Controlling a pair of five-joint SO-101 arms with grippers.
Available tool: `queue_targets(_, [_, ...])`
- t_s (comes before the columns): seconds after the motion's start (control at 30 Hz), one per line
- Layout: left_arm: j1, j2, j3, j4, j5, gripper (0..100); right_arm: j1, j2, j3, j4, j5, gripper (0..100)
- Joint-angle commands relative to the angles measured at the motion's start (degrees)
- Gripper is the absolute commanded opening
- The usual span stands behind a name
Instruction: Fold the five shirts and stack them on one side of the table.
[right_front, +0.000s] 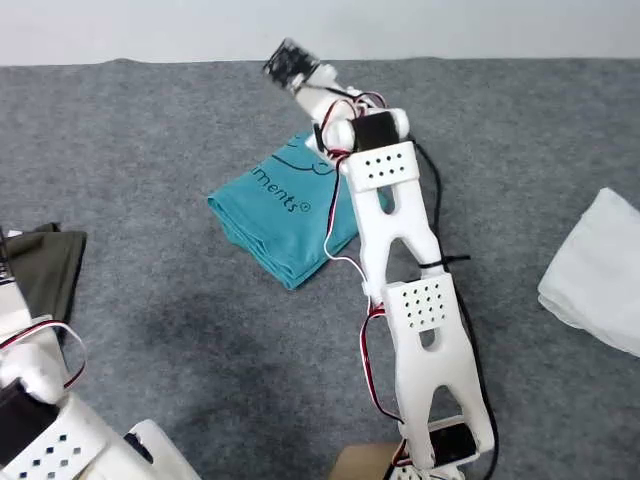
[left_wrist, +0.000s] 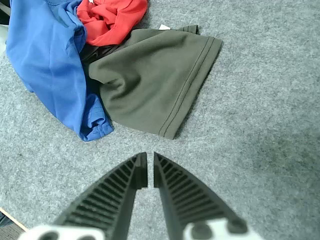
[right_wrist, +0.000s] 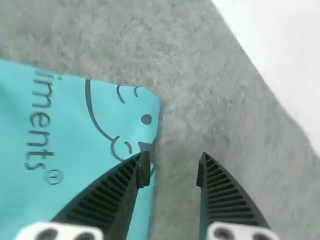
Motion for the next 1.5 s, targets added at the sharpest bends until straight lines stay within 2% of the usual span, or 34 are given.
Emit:
queue_targets(0.0, [0.00,-0.53,-0.75,0.62,-0.53,3,1.36,-3.12,-8.70,6.99,-7.91,17.2])
queue_targets(0.23, [0.00,-0.53,-0.75,0.62,-0.53,3,2.42,-11.03,-8.44,20.18,-16.88,17.3])
queue_targets(0.47, [0.00,-0.53,-0.75,0.62,-0.44,3,2.86,-19.82,-8.00,20.70,-31.65,17.3])
queue_targets(0.73, [0.00,-0.53,-0.75,0.53,-0.44,3,2.77,-25.54,-7.03,20.97,-40.62,17.0])
queue_targets(0.87, [0.00,-0.53,-0.75,0.35,-0.44,3,2.77,-30.46,2.02,20.97,-44.92,17.0])
queue_targets(1.13, [0.00,-0.53,-0.66,0.18,-0.53,3,2.77,-45.23,32.35,20.79,-56.09,17.3])
queue_targets(1.3, [0.35,-0.53,-0.40,0.18,-0.53,3,2.68,-47.08,44.22,20.70,-64.35,17.7])
queue_targets(1.47, [0.35,-0.53,-0.31,0.18,-0.53,3,-0.04,-42.68,49.23,20.44,-71.21,29.6])
